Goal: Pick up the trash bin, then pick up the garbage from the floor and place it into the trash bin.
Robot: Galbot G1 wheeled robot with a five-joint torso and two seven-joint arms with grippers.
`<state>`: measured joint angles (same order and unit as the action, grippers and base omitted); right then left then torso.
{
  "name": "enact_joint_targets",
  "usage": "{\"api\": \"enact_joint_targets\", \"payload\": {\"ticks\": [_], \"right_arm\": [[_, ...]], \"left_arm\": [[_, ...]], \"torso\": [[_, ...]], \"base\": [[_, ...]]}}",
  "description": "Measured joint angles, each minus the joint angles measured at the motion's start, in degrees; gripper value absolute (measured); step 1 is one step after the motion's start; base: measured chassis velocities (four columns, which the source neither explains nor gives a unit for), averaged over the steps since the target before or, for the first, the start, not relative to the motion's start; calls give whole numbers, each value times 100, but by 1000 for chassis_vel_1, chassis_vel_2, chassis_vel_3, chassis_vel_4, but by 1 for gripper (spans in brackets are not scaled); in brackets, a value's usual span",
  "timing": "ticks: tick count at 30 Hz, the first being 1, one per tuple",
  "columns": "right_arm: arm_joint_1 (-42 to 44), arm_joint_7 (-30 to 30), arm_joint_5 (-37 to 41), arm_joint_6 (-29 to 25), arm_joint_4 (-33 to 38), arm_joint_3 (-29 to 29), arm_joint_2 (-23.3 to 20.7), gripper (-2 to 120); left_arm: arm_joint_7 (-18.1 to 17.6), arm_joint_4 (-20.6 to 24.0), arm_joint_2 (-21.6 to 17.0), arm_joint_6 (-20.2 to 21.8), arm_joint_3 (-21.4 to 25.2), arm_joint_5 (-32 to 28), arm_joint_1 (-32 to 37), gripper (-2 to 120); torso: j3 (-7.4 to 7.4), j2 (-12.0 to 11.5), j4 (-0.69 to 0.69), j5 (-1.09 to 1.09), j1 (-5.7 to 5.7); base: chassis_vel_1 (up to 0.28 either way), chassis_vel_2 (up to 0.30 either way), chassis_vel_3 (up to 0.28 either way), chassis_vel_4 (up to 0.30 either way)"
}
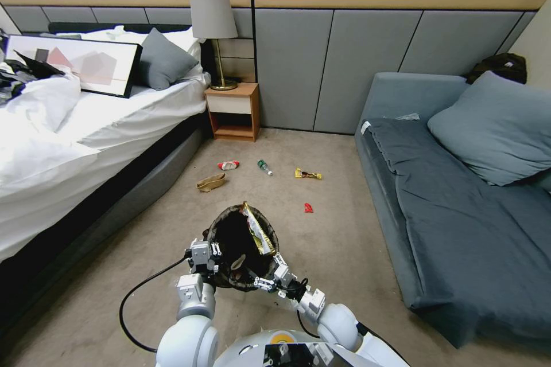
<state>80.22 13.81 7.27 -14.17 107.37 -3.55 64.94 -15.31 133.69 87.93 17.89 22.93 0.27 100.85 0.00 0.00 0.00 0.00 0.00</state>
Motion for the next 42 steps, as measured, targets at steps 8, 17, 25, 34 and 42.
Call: {"api": "enact_joint_targets", "payload": {"ticks": [8,17,25,34,42], "right_arm": [[88,4,-160,97,190,-18,-191,100],[151,9,-144,283,302,-18,-399,100],[229,94,-201,288,297,-97,-532,100],[299,215,-313,321,329,-109,-888,100],[344,260,-361,332,466,3,-976,100]], "left_arm": [[5,4,11,14,-41,-27,-22,6],[3,65,8,23,-79,-180,-39,6],[14,87,9,0,-111,-236,-43,6],[42,141,14,0,-53,-381,-93,6],[38,106,23,50,-3,-442,-170,6]], "torso": [[0,0,0,0,0],[0,0,0,0,0],[0,0,0,0,0],[0,0,1,1,0],[0,0,0,0,0]], "base": [[0,0,0,0],[0,0,0,0],[0,0,0,0],[0,0,0,0],[0,0,0,0]]}}
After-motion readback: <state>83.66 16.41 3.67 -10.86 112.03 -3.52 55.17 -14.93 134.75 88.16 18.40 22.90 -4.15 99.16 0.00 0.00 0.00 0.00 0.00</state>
